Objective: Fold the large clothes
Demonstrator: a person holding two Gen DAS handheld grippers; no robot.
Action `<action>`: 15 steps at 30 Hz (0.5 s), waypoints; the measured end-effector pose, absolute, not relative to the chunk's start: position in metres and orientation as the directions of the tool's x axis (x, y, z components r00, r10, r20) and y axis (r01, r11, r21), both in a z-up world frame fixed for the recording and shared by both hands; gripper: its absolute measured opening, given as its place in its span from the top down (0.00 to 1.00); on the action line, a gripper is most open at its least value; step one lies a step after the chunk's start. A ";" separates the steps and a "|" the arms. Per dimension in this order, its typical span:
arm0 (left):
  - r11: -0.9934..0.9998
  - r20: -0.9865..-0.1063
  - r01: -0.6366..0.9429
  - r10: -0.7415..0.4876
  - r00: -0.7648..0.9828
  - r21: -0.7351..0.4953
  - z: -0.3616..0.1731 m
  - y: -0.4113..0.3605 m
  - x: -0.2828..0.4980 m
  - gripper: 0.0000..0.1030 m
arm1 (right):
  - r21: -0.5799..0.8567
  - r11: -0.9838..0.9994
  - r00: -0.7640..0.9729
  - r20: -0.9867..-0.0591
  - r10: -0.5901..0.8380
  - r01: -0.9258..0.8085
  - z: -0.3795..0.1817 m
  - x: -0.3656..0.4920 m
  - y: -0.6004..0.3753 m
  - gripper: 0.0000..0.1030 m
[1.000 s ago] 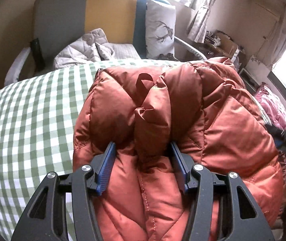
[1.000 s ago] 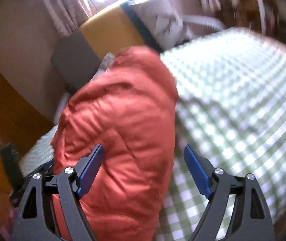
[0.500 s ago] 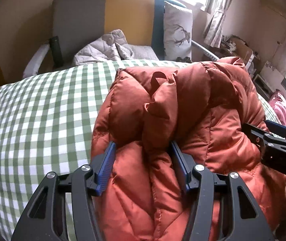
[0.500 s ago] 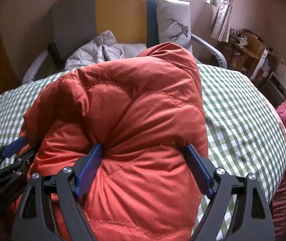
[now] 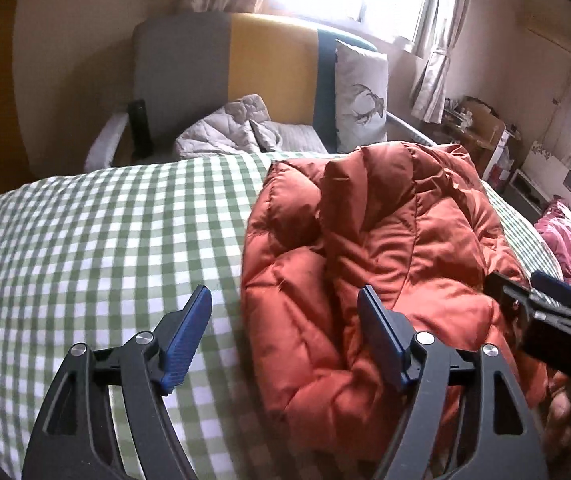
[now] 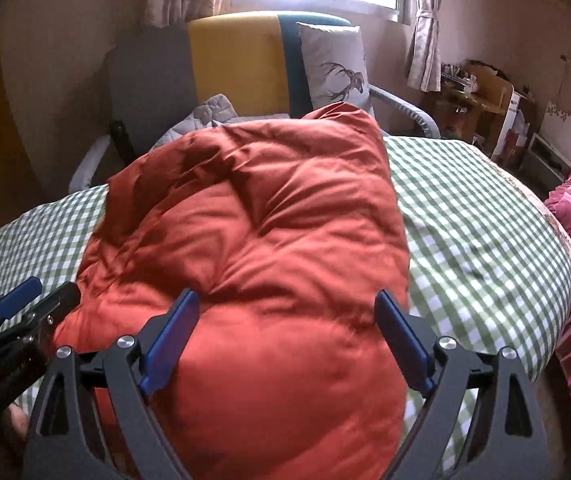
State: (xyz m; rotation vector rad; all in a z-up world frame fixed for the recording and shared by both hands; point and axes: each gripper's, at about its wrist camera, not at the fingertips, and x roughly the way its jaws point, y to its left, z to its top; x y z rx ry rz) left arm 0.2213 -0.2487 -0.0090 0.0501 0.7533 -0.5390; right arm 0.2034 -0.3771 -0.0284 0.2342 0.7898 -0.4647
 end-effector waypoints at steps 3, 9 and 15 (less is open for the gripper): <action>0.869 -0.656 0.473 -0.441 0.612 -0.143 -0.008 -0.241 0.216 0.25 | 0.009 0.871 0.598 -0.731 -0.329 0.491 -0.035 0.202 -0.363 0.12; 0.883 -0.649 0.448 -0.422 0.633 -0.138 -0.007 -0.223 0.204 0.25 | -0.075 0.858 0.570 -0.718 -0.401 0.509 -0.049 0.210 -0.344 0.11; 0.903 -0.647 0.409 -0.393 0.654 -0.135 -0.008 -0.203 0.186 0.15 | -0.050 0.842 0.582 -0.700 -0.413 0.538 -0.032 0.196 -0.334 0.07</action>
